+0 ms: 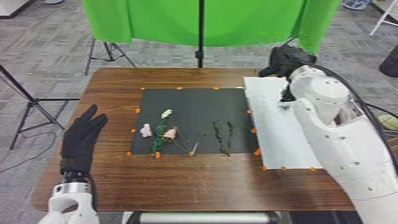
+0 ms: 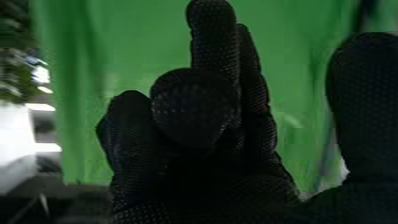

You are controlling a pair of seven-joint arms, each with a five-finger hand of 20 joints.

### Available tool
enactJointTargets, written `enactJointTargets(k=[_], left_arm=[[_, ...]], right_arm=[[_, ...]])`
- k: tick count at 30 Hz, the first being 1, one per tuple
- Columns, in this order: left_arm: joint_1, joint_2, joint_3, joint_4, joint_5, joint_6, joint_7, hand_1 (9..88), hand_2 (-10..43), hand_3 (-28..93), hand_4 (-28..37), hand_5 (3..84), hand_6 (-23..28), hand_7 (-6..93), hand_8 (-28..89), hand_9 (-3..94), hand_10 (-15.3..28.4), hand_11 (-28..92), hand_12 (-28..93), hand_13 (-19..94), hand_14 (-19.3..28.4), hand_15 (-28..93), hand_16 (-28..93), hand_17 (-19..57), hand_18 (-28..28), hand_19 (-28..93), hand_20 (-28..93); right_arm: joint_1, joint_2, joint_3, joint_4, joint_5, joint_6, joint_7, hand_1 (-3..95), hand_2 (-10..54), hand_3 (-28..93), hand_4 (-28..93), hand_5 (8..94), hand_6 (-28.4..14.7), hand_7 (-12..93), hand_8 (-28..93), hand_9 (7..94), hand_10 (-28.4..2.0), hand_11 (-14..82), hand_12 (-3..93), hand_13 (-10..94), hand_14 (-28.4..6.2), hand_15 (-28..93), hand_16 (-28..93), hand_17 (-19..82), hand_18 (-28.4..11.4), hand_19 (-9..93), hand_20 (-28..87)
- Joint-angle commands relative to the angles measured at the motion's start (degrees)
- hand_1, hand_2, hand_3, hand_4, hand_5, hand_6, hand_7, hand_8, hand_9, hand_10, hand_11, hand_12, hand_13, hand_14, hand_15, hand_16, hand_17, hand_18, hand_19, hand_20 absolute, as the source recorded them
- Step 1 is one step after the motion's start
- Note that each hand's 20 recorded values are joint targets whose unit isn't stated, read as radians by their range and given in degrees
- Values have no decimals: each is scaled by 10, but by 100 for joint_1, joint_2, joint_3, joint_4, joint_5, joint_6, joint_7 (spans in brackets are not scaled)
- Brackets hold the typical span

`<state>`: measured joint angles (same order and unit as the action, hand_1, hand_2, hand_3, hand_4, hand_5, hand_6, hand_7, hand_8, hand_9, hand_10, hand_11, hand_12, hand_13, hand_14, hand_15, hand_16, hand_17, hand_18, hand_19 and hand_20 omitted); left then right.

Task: Arrange flowers

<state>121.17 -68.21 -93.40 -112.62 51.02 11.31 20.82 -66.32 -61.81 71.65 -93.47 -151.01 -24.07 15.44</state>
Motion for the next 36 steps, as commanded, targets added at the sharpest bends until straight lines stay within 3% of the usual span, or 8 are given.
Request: enactJointTargets(k=[1,16,20,21,23,25,31,36], left_arm=[[79,-62,-17,-27,25,1,-25,196,2,670,-274,435,42,56,-51,448,132,140,111,339,149,94,9,72,101,18,190],[99,-104,-23,-26,21,-4,-15,201,1,668,-269,435,41,57,-52,448,132,139,112,340,147,94,9,72,102,18,190],[138,-114,-46,-38,15,-17,1,202,0,667,-266,435,41,56,-52,449,132,140,111,340,147,94,9,72,102,18,190],[137,-118,-44,-38,9,-11,3,203,-1,668,-265,434,41,56,-51,448,133,140,111,339,147,94,9,72,102,18,190],[162,-131,-50,-46,12,-15,7,204,-2,668,-264,434,41,56,-51,448,132,140,111,339,147,94,9,72,102,18,190],[176,-137,-57,-50,16,-20,16,205,-3,668,-262,434,41,56,-51,448,133,140,111,339,147,94,9,72,102,18,190],[156,-90,-68,-49,7,-11,2,208,-5,668,-260,434,40,57,-52,448,133,140,111,339,147,94,9,72,101,18,189],[120,-95,-32,-35,20,-32,-20,210,-4,667,-258,434,40,57,-52,448,132,140,111,339,147,94,9,72,101,18,189]], right_arm=[[-513,-280,328,538,-631,-1,-46,312,-84,604,-121,668,22,133,-80,814,-136,218,239,883,-39,596,331,614,-119,932,564],[-1003,-331,652,751,-935,-58,53,319,-95,610,-126,661,33,132,-86,809,-137,219,240,883,-37,602,332,618,-119,932,573],[-1252,-346,671,764,-727,440,164,394,-95,617,-125,667,30,143,-84,810,-132,223,239,884,-33,603,329,619,-116,932,571],[-1302,-357,674,788,-745,626,179,441,-95,608,-136,673,23,145,-27,817,-120,213,261,887,-30,601,328,623,-112,932,566],[-1355,-339,655,802,-623,834,197,556,-95,543,-127,707,6,147,68,864,-95,115,362,901,-21,594,329,637,-100,932,555],[-1354,-310,623,807,-605,1095,207,624,-95,520,-120,752,-7,167,115,896,-82,79,392,915,-16,588,329,652,-93,932,546],[-1082,33,263,91,166,1705,301,661,-95,515,-121,798,-13,171,131,923,-80,75,393,930,-12,579,334,666,-87,932,538],[-734,168,-440,-660,889,1579,199,655,-95,521,-117,802,-9,177,131,927,-80,77,396,934,-8,578,339,671,-85,932,541]])
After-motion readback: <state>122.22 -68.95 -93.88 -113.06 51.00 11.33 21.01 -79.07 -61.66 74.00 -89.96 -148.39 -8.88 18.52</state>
